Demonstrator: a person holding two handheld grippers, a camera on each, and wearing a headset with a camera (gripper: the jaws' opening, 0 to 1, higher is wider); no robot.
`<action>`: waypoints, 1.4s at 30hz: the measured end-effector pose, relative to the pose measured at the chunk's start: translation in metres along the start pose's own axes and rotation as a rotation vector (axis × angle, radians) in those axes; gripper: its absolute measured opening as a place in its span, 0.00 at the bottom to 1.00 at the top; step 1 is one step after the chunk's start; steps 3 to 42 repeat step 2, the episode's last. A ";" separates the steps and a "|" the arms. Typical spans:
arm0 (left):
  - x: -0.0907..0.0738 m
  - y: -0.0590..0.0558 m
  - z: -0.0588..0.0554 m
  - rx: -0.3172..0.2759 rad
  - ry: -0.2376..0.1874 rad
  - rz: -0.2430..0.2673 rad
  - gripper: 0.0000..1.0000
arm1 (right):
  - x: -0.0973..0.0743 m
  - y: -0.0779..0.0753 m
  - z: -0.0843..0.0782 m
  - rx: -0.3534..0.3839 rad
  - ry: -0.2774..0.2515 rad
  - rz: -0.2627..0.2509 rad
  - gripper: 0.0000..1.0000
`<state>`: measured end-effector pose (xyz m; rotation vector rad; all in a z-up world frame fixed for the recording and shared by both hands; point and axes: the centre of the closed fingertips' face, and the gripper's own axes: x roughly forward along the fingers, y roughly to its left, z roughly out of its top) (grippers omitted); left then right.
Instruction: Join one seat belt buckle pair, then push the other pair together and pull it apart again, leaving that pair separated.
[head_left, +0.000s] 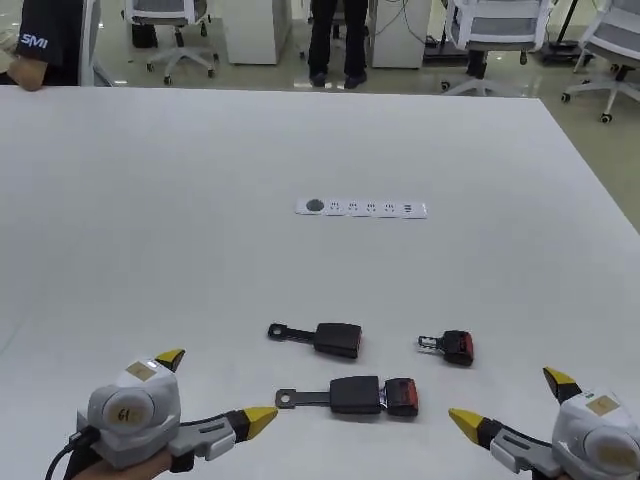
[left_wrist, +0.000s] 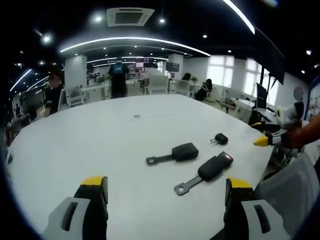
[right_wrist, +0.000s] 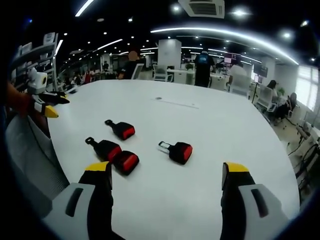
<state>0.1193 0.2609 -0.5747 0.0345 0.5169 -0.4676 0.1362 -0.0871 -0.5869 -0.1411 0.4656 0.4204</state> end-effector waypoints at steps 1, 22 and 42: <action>0.000 0.001 -0.001 -0.005 -0.001 0.001 1.00 | 0.000 0.000 -0.001 -0.001 0.000 -0.001 0.91; 0.001 0.001 -0.001 -0.007 -0.001 0.000 1.00 | 0.000 0.000 -0.001 -0.001 0.000 -0.001 0.91; 0.001 0.001 -0.001 -0.007 -0.001 0.000 1.00 | 0.000 0.000 -0.001 -0.001 0.000 -0.001 0.91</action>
